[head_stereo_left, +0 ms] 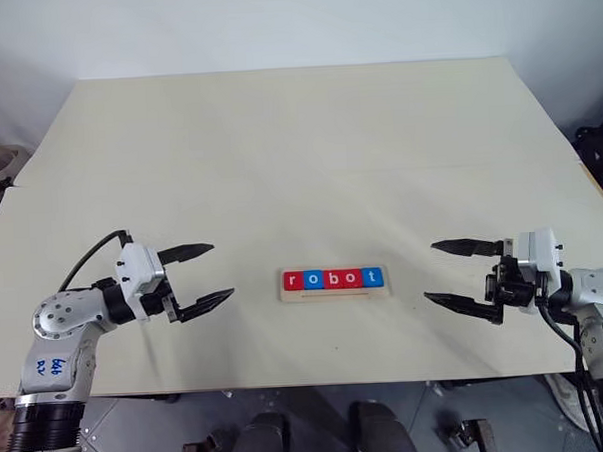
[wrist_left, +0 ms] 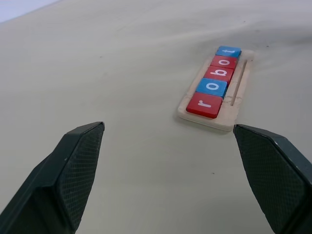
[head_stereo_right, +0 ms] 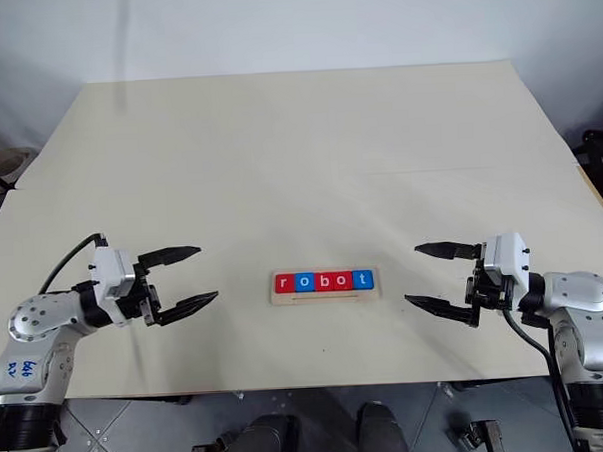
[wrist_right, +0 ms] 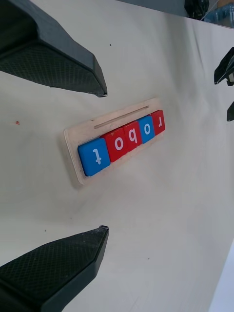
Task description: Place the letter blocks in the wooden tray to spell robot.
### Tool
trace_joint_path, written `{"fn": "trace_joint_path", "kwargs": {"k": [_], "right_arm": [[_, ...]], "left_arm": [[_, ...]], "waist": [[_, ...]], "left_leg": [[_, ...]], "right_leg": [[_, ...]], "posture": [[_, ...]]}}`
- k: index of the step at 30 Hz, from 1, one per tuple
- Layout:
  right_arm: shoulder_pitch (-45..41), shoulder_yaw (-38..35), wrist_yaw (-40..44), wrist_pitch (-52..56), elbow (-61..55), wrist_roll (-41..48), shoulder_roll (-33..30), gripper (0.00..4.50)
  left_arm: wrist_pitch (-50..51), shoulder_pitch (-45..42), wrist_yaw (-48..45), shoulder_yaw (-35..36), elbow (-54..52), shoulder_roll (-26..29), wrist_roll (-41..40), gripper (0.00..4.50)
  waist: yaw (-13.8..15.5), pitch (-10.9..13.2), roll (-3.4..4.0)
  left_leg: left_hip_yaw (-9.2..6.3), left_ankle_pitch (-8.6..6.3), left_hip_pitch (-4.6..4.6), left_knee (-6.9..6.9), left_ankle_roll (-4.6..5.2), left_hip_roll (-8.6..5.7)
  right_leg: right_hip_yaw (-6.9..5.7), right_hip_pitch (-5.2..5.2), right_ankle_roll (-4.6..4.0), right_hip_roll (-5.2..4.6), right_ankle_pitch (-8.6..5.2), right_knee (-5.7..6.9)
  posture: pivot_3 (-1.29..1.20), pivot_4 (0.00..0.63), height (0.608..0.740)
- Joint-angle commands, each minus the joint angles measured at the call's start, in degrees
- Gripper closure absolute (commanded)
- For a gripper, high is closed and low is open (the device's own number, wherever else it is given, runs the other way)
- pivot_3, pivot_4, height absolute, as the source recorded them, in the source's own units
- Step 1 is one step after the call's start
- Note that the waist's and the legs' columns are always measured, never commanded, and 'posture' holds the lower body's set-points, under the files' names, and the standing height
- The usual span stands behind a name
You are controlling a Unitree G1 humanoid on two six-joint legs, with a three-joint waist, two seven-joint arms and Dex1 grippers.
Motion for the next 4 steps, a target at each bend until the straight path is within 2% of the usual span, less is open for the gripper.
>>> {"fn": "trace_joint_path", "kwargs": {"k": [1, 4], "right_arm": [[-0.25, -0.45, -0.07, -0.68, -0.19, 0.25, -0.46, 0.06], [-0.71, -0.38, -0.18, -0.84, 0.26, 0.10, -0.39, 0.06]], "left_arm": [[-0.51, -1.13, 0.04, 0.08, -1.65, 0.06, 0.03, 0.00], [-1.15, -1.52, -0.03, -0.06, -1.47, -0.09, 0.37, 0.00]], "waist": [[0.00, 0.00, 0.00], [0.01, 0.00, 0.00]], "left_leg": [[0.00, 0.00, 0.00, 0.01, 0.00, 0.00], [0.00, 0.00, 0.00, 0.01, 0.00, 0.00]], "right_leg": [[0.00, 0.00, 0.00, 0.00, 0.00, 0.00], [0.00, 0.00, 0.00, 0.00, 0.00, 0.00]], "posture": [[0.00, 0.150, 0.740], [0.00, 0.150, 0.740]]}}
